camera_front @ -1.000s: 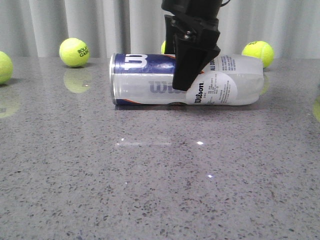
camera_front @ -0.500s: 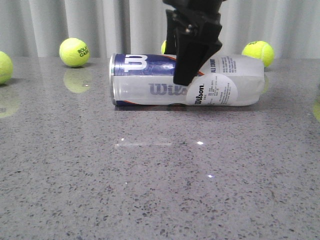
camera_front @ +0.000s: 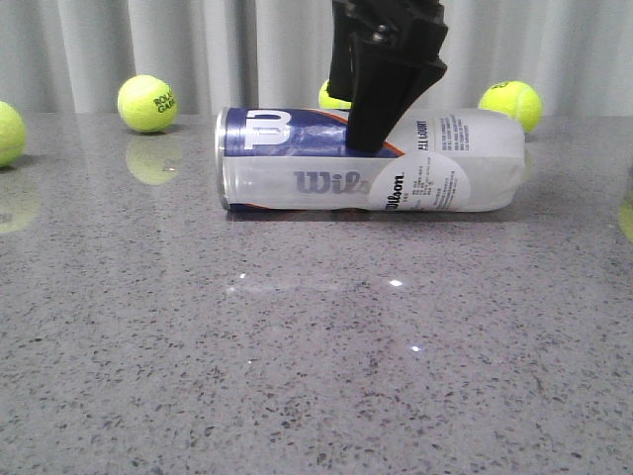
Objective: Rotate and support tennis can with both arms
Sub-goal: 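Lower the can onto the table on its side and open the right gripper, then raise the right gripper away from the can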
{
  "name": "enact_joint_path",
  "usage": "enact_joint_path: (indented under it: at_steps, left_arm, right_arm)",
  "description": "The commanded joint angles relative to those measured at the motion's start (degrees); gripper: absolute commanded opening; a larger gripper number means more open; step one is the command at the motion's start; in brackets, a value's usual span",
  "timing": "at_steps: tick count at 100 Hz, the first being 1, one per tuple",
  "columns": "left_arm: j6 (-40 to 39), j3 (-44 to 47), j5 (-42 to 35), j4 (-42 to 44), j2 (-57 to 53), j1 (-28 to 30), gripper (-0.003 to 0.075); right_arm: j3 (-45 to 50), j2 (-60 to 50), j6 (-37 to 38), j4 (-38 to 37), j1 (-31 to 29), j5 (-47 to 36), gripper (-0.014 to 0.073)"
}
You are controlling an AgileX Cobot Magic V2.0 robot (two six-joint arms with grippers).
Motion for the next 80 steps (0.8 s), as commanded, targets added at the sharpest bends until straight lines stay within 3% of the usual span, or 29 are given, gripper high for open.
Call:
enact_joint_path:
  at_steps: [1,39,80]
  left_arm:
    - [-0.5,2.8,-4.6,-0.1,-2.2,0.2,-0.0021]
    - [-0.5,2.8,-4.6,-0.1,-2.2,0.2,-0.0021]
    - [-0.5,2.8,-4.6,-0.1,-2.2,0.2,-0.0021]
  right_arm:
    - [-1.7,-3.8,0.0,0.9,-0.1,-0.4,0.0645]
    - [-1.7,-4.6,1.1,0.9,-0.1,0.0,0.0645]
    - [-1.7,-9.6,17.2,0.9,-0.2,-1.9,0.0645]
